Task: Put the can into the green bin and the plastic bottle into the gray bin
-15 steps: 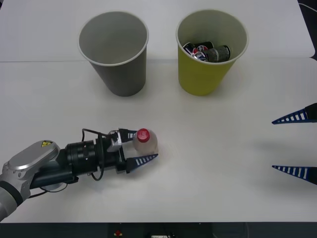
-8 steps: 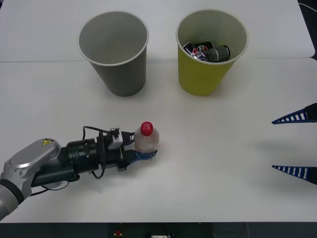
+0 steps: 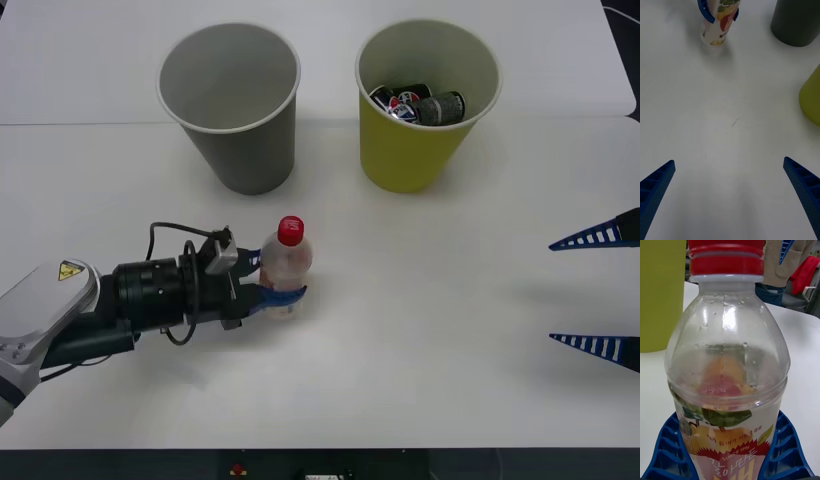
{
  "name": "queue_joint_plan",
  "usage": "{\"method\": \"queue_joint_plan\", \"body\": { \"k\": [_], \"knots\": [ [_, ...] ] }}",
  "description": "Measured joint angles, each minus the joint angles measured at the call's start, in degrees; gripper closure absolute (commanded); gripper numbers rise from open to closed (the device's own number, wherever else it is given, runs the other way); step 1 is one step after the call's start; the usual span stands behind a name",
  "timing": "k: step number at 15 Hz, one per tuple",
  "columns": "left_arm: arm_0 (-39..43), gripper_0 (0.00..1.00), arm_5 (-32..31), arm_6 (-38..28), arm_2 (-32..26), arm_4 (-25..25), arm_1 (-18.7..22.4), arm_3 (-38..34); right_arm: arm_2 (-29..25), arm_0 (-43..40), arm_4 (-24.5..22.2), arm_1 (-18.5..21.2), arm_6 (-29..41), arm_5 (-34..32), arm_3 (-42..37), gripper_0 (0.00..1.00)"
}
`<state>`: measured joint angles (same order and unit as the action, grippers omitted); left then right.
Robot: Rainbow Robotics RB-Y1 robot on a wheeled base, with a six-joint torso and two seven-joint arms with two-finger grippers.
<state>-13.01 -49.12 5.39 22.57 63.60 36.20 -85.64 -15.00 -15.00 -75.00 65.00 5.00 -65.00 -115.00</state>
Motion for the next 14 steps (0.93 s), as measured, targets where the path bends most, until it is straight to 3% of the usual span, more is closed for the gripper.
{"method": "queue_joint_plan", "body": {
  "k": [7, 14],
  "knots": [
    [9.6, 1.0, -2.2, -30.4, -13.6, 21.6, 2.9, -23.2, 0.0, 0.0, 0.0, 0.0, 0.0, 0.0, 0.0, 0.0],
    [10.5, 1.0, -16.5, -54.9, -27.9, 32.4, 9.2, -37.2, 0.0, 0.0, 0.0, 0.0, 0.0, 0.0, 0.0, 0.0]
  ]
}}
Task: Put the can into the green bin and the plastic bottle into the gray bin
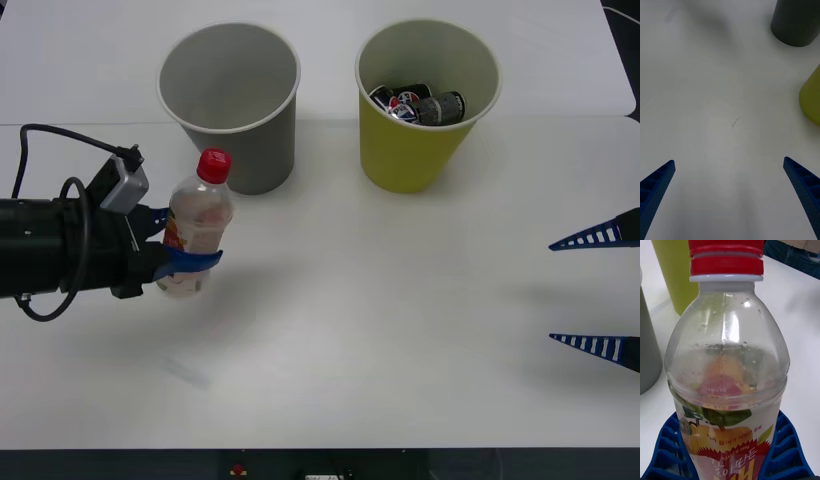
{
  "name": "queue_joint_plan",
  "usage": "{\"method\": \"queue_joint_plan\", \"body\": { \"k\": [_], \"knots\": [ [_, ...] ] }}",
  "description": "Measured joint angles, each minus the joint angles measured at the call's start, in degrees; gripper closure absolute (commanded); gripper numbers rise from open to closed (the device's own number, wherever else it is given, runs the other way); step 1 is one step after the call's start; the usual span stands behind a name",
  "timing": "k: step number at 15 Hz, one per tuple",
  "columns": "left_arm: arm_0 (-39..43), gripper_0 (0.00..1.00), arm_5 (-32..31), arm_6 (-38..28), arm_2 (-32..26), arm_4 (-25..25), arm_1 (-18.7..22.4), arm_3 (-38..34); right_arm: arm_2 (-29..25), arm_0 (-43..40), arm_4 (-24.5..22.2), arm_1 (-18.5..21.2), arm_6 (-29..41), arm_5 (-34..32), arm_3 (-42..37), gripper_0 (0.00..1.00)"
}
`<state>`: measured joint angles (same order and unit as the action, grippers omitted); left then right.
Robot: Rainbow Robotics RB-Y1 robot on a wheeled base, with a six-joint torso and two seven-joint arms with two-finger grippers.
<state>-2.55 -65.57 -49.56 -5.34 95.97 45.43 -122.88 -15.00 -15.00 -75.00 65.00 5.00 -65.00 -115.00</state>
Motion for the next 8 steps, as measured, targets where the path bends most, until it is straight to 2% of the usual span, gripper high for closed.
{"method": "queue_joint_plan", "body": {
  "k": [2, 5, 8],
  "knots": [
    [0.0, 1.0, -2.6, -5.0, -3.1, 0.4, 2.0, -2.5, 0.0, 0.0, 0.0, 0.0, 0.0, 0.0, 0.0, 0.0],
    [0.0, 1.0, -3.2, -11.5, -6.2, 0.4, 6.2, -5.1, 0.0, 0.0, 0.0, 0.0, 0.0, 0.0, 0.0, 0.0],
    [-2.3, 1.0, -4.0, -16.6, -7.3, 0.5, 11.0, -5.6, 0.0, 0.0, 0.0, 0.0, 0.0, 0.0, 0.0, 0.0]
  ]
}}
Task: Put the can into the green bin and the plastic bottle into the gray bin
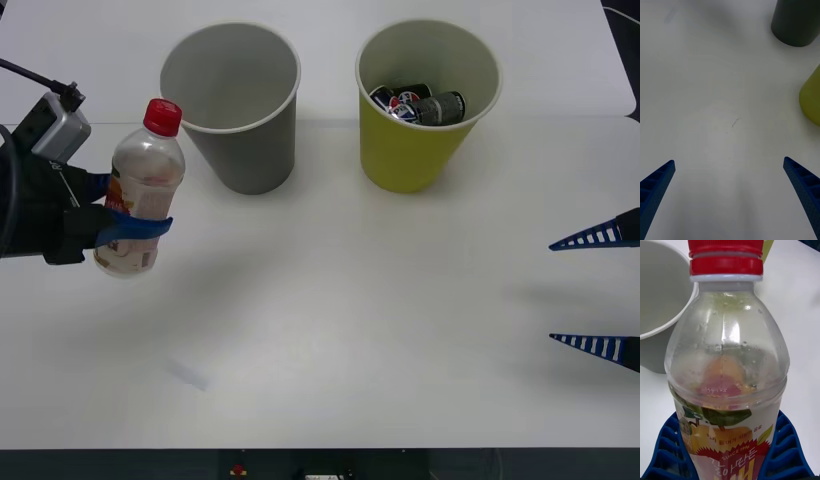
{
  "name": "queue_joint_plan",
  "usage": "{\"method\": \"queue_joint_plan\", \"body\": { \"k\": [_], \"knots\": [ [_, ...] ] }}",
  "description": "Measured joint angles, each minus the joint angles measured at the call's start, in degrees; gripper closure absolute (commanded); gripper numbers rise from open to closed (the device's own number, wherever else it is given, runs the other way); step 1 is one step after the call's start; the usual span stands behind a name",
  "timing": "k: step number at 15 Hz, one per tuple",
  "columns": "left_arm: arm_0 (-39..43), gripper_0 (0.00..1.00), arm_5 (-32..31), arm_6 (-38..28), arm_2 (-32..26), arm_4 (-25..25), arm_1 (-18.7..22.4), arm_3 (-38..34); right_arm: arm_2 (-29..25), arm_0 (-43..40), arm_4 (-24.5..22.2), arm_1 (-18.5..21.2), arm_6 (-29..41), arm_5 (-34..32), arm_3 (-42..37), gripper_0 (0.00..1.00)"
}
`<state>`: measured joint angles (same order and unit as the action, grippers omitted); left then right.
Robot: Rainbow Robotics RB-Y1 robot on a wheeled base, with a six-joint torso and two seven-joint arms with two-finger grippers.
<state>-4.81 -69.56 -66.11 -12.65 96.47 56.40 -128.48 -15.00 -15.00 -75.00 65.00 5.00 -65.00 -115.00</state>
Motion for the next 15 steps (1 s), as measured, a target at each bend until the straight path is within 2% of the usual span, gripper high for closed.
{"method": "queue_joint_plan", "body": {
  "k": [3, 6, 9, 15],
  "knots": [
    [-10.2, 1.0, -9.0, -1.5, 0.0, 0.8, 1.1, 5.0, 0.0, 0.0, 0.0, 0.0, 0.0, 0.0, 0.0, 0.0],
    [-24.5, 1.0, -19.3, 0.2, 2.7, 0.9, 1.1, 16.2, 0.0, 0.0, 0.0, 0.0, 0.0, 0.0, 0.0, 0.0],
    [-37.2, 1.0, -20.4, 0.8, 7.8, 1.3, 1.2, 27.3, 0.0, 0.0, 0.0, 0.0, 0.0, 0.0, 0.0, 0.0],
    [-54.9, 1.0, -20.5, 0.4, 21.4, 3.9, 0.3, 41.3, 0.0, 0.0, 0.0, 0.0, 0.0, 0.0, 0.0, 0.0]
  ]
}}
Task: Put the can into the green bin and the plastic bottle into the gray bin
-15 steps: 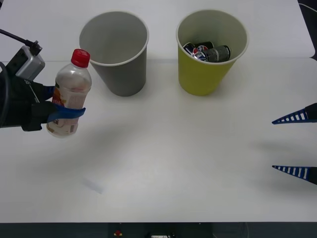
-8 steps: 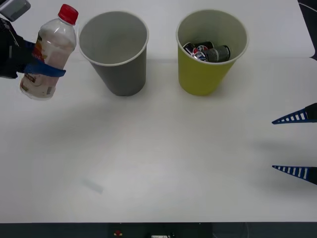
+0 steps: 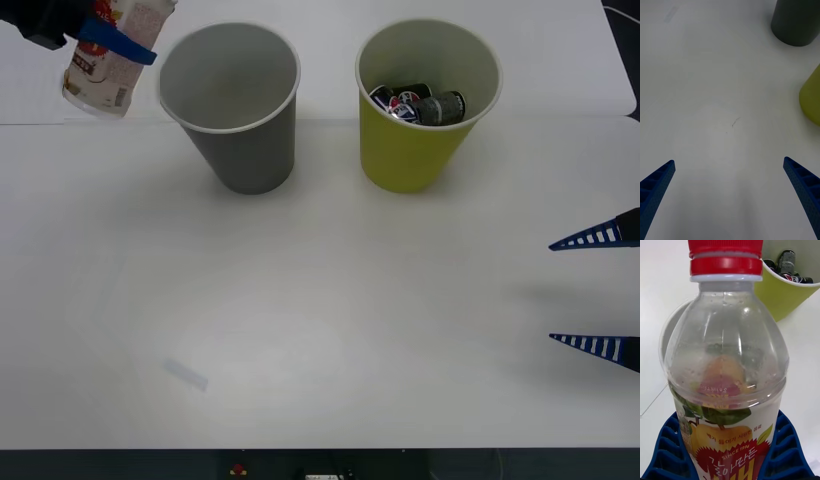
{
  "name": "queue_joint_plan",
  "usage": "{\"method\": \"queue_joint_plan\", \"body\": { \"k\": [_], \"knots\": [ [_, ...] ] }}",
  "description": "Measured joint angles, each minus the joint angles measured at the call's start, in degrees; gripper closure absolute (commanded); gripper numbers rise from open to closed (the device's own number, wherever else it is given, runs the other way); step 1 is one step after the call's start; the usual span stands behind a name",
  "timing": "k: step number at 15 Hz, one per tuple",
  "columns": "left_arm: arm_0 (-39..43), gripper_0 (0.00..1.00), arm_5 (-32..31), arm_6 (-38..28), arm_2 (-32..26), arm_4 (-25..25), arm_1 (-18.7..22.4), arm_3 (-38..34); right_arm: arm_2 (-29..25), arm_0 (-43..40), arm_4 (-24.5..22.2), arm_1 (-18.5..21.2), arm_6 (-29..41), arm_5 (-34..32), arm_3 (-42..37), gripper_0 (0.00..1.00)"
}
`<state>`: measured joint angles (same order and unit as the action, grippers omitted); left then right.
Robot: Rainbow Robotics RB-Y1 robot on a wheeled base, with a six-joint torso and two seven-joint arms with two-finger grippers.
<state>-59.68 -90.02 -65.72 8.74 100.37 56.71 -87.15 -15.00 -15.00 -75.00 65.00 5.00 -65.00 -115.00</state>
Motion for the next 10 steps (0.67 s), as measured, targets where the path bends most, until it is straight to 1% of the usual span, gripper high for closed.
{"method": "queue_joint_plan", "body": {
  "k": [3, 5, 7, 10],
  "knots": [
    [-5.4, 1.0, 0.0, -0.1, 3.5, 5.8, -4.5, 3.6, 0.0, 0.0, 0.0, 0.0, 0.0, 0.0, 0.0, 0.0],
    [-6.8, 1.0, 0.0, -0.6, 4.7, 9.8, -7.3, 4.0, 0.0, 0.0, 0.0, 0.0, 0.0, 0.0, 0.0, 0.0],
    [-8.0, 1.0, 0.0, -1.3, 7.0, 13.5, -9.5, 4.1, 0.0, 0.0, 0.0, 0.0, 0.0, 0.0, 0.0, 0.0],
    [-8.0, 1.0, 0.6, -1.8, 8.0, 16.6, -11.7, 4.1, 0.0, 0.0, 0.0, 0.0, 0.0, 0.0, 0.0, 0.0]
  ]
}}
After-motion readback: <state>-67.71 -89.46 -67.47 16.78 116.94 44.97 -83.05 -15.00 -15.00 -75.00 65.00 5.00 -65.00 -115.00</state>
